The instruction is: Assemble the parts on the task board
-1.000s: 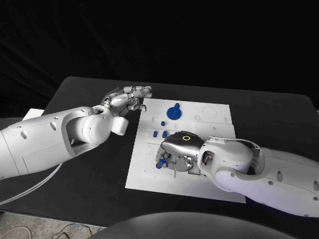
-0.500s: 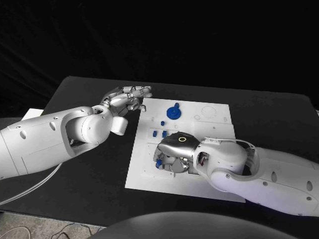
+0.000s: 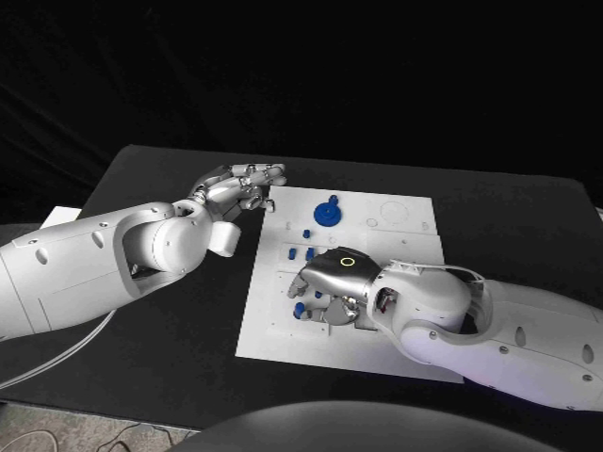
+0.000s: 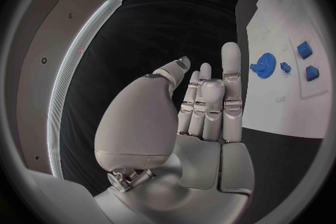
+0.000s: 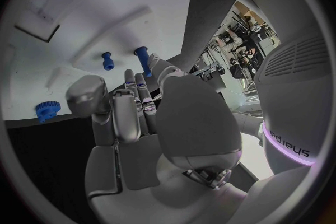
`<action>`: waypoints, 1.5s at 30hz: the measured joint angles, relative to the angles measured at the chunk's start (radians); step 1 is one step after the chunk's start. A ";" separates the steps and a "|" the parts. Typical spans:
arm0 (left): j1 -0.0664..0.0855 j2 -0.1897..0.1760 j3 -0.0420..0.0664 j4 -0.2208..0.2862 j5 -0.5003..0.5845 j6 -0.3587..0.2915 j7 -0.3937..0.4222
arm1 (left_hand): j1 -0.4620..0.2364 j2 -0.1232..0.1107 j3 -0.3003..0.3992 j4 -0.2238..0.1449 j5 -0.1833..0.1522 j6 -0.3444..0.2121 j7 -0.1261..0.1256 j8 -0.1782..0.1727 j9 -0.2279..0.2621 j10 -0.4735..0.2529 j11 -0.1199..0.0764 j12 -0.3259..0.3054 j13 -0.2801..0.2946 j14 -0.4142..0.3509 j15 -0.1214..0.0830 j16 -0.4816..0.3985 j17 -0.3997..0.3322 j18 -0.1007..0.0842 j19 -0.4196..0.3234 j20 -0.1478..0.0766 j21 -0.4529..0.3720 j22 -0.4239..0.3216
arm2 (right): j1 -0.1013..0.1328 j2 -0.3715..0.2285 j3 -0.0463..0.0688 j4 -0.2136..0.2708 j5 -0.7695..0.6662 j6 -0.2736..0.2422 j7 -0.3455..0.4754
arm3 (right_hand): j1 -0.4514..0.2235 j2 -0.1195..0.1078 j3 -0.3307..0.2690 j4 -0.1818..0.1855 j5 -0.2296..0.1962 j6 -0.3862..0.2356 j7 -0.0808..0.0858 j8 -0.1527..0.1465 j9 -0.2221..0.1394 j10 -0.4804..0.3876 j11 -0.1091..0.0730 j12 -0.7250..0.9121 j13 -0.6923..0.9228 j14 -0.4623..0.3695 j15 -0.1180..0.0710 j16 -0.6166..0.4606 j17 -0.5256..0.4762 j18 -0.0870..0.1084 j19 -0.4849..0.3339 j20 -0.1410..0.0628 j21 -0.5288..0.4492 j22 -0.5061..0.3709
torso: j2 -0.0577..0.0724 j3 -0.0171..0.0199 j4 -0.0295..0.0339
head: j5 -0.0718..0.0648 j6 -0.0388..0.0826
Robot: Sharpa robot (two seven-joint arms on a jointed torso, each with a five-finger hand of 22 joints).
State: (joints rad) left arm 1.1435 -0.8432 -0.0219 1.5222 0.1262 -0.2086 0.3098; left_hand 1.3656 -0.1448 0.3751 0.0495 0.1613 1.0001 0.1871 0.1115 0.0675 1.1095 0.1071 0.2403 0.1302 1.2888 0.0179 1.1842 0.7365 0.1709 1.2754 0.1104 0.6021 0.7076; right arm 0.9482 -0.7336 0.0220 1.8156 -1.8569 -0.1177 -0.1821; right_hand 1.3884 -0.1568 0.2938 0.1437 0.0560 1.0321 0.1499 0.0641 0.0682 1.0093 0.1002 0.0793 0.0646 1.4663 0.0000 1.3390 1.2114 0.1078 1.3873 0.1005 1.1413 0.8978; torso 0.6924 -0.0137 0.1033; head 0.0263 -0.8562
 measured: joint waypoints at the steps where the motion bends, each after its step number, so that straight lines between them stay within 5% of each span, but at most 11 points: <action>1: 0.000 0.000 0.000 0.000 0.000 0.000 0.000 | 0.000 0.000 0.000 0.000 0.000 0.000 0.000 0.000 0.000 0.000 0.000 0.000 0.000 0.000 0.000 0.000 0.000 0.000 0.000 0.000 0.000 0.000 | 0.000 -0.009 0.000 0.008 0.000 -0.012 0.001 | 0.000 0.000 -0.008 0.000 0.001 -0.003 0.002 0.000 0.000 -0.003 0.003 0.000 0.000 0.000 0.000 -0.003 -0.002 0.000 0.000 0.000 -0.001 -0.001 | 0.000 0.0002 0.0000 | 0.000 0.001; 7: 0.000 -0.005 0.000 0.001 0.000 0.001 -0.001 | 0.000 0.000 0.000 0.000 0.000 0.000 0.000 0.001 0.000 0.000 0.000 0.000 0.001 0.000 0.000 0.000 0.000 0.000 0.000 0.000 0.000 0.000 | 0.000 -0.100 0.011 0.075 0.008 -0.072 0.011 | 0.007 -0.007 -0.048 -0.004 0.006 -0.015 -0.010 0.000 0.000 0.001 -0.006 0.033 0.004 0.000 0.000 -0.012 -0.020 0.000 0.000 0.000 -0.011 -0.016 | 0.000 -0.0002 -0.0003 | -0.010 0.006; 12: 0.000 -0.012 0.000 0.004 0.000 0.001 -0.002 | 0.000 0.000 0.000 0.000 0.000 0.000 0.000 0.004 0.000 0.000 0.000 0.000 0.001 0.000 0.000 0.000 -0.002 0.000 0.000 0.000 0.000 0.000 | 0.034 -0.249 0.020 0.137 0.109 -0.122 0.016 | 0.021 0.008 -0.057 0.004 0.012 0.007 0.005 0.002 0.005 0.146 -0.017 0.113 0.026 0.000 0.000 -0.004 0.001 0.000 0.006 -0.006 0.012 0.025 | -0.001 -0.0024 -0.0028 | -0.038 0.016; 15: 0.000 -0.015 0.000 0.009 -0.001 0.000 -0.002 | 0.000 0.000 0.000 0.000 0.000 0.000 0.000 0.004 0.000 0.000 0.000 0.000 0.001 0.000 0.000 0.000 -0.002 0.000 0.000 0.000 0.000 0.000 | 0.055 -0.336 0.023 0.153 0.207 -0.148 0.008 | -0.013 0.015 -0.079 0.029 0.032 0.032 -0.013 0.021 0.011 0.258 -0.035 0.182 0.063 0.000 -0.023 0.047 0.070 0.000 0.036 -0.023 0.072 0.109 | -0.003 -0.0046 -0.0068 | -0.062 0.022; 18: 0.000 -0.017 0.000 0.014 -0.001 0.000 -0.002 | 0.000 0.000 0.000 0.000 0.000 0.000 0.000 0.004 0.000 0.000 0.000 0.001 0.001 0.000 0.000 0.000 -0.003 0.000 0.000 0.000 -0.003 0.000 | 0.063 -0.411 0.016 0.169 0.316 -0.177 -0.023 | -0.059 0.011 -0.120 0.055 0.082 0.056 -0.037 0.048 0.020 0.370 -0.073 0.319 0.174 -0.001 -0.050 0.059 0.085 0.000 0.056 -0.046 0.103 0.147 | -0.005 -0.0073 -0.0125 | -0.087 0.030; 20: 0.000 -0.018 -0.001 0.016 -0.001 0.000 -0.002 | 0.000 0.000 -0.003 -0.003 0.000 0.000 0.000 0.004 0.000 -0.004 -0.004 0.007 0.001 0.000 0.000 0.000 -0.005 0.000 0.000 0.000 -0.004 0.000 | 0.063 -0.445 0.010 0.179 0.379 -0.192 -0.059 | -0.079 0.012 -0.161 0.066 0.133 0.048 -0.052 0.072 0.029 0.400 -0.085 0.622 0.501 0.001 -0.057 0.077 0.096 0.000 0.063 -0.060 0.124 0.174 | -0.006 -0.0080 -0.0169 | -0.099 0.032; 24: 0.000 -0.018 -0.006 0.017 -0.001 0.001 -0.001 | 0.000 0.000 -0.003 -0.003 0.000 0.000 0.000 0.004 0.000 -0.004 -0.004 0.007 0.001 0.000 0.000 0.000 -0.004 0.000 0.000 0.000 -0.004 0.000 | 0.054 -0.487 0.001 0.198 0.445 -0.206 -0.130 | -0.103 0.032 -0.224 0.092 0.198 0.032 -0.057 0.113 0.047 0.410 -0.087 1.021 0.945 -0.002 -0.059 0.113 0.097 -0.016 0.068 -0.065 0.150 0.213 | -0.008 -0.0080 -0.0304 | -0.120 0.034; 26: 0.000 -0.019 -0.008 0.018 -0.001 0.002 -0.001 | 0.000 0.000 -0.003 -0.003 0.000 0.000 0.000 0.004 0.000 -0.004 -0.004 0.007 0.001 0.000 0.000 0.000 -0.004 0.000 0.000 0.000 -0.004 0.000 | 0.050 -0.500 -0.002 0.208 0.452 -0.207 -0.158 | -0.113 0.042 -0.252 0.107 0.220 0.025 -0.059 0.134 0.058 0.409 -0.087 1.098 1.037 -0.002 -0.059 0.124 0.097 -0.016 0.068 -0.065 0.160 0.227 | -0.009 -0.0080 -0.0346 | -0.128 0.034; 35: 0.000 -0.020 -0.011 0.018 -0.002 0.003 0.000 | 0.000 0.000 -0.003 -0.003 0.000 0.000 0.000 0.004 0.000 -0.004 -0.004 0.007 0.001 0.000 0.000 0.000 -0.004 0.000 0.000 0.000 -0.004 0.000 | 0.036 -0.529 -0.016 0.235 0.418 -0.188 -0.294 | -0.149 0.078 -0.340 0.146 0.239 0.007 -0.061 0.185 0.088 0.416 -0.086 1.202 1.060 -0.002 -0.059 0.151 0.097 -0.016 0.073 -0.071 0.187 0.274 | -0.013 -0.0076 -0.0494 | -0.149 0.036; 37: 0.000 -0.020 -0.011 0.017 -0.002 0.003 0.001 | 0.000 0.000 -0.003 -0.003 0.000 0.000 0.000 0.004 0.000 -0.004 -0.004 0.007 0.001 0.000 0.000 0.000 -0.004 0.000 0.000 0.000 -0.004 0.000 | 0.030 -0.527 -0.017 0.236 0.404 -0.180 -0.316 | -0.149 0.078 -0.342 0.146 0.242 0.006 -0.060 0.190 0.090 0.430 -0.095 1.239 1.199 -0.002 -0.059 0.151 0.097 -0.016 0.073 -0.071 0.187 0.274 | -0.014 -0.0081 -0.0505 | -0.150 0.036; 45: 0.000 -0.023 -0.012 0.017 -0.003 0.003 0.001 | 0.000 0.000 -0.003 -0.003 0.000 -0.003 -0.003 0.004 0.000 -0.007 0.000 0.007 0.002 0.000 0.000 0.000 -0.004 0.000 0.000 0.000 -0.004 -0.001 | 0.011 -0.504 -0.019 0.226 0.363 -0.153 -0.363 | -0.163 0.082 -0.366 0.147 0.246 -0.001 -0.060 0.199 0.097 0.423 -0.091 1.236 1.227 -0.002 -0.059 0.156 0.096 -0.016 0.073 -0.070 0.191 0.284 | -0.015 -0.0094 -0.0503 | -0.147 0.034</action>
State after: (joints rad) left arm 1.1431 -0.8660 -0.0339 1.5396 0.1234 -0.2054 0.3108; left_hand 1.3656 -0.1448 0.3723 0.0468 0.1613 0.9967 0.1836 0.1151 0.0676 1.1024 0.1070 0.2471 0.1317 1.2888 0.0180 1.1842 0.7322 0.1708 1.2754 0.1104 0.5984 0.7070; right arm 0.9593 -1.2374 0.0029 2.0414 -1.4937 -0.2706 -0.5447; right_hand 1.2251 -0.0750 -0.0721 0.2906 0.3020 1.0314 0.0899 0.2627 0.1649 1.4327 0.0091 1.3155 1.2913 1.4647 -0.0592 1.4951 1.3079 0.0918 1.4606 0.0301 1.3327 1.1822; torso 0.6775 -0.0231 0.0529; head -0.1212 -0.8219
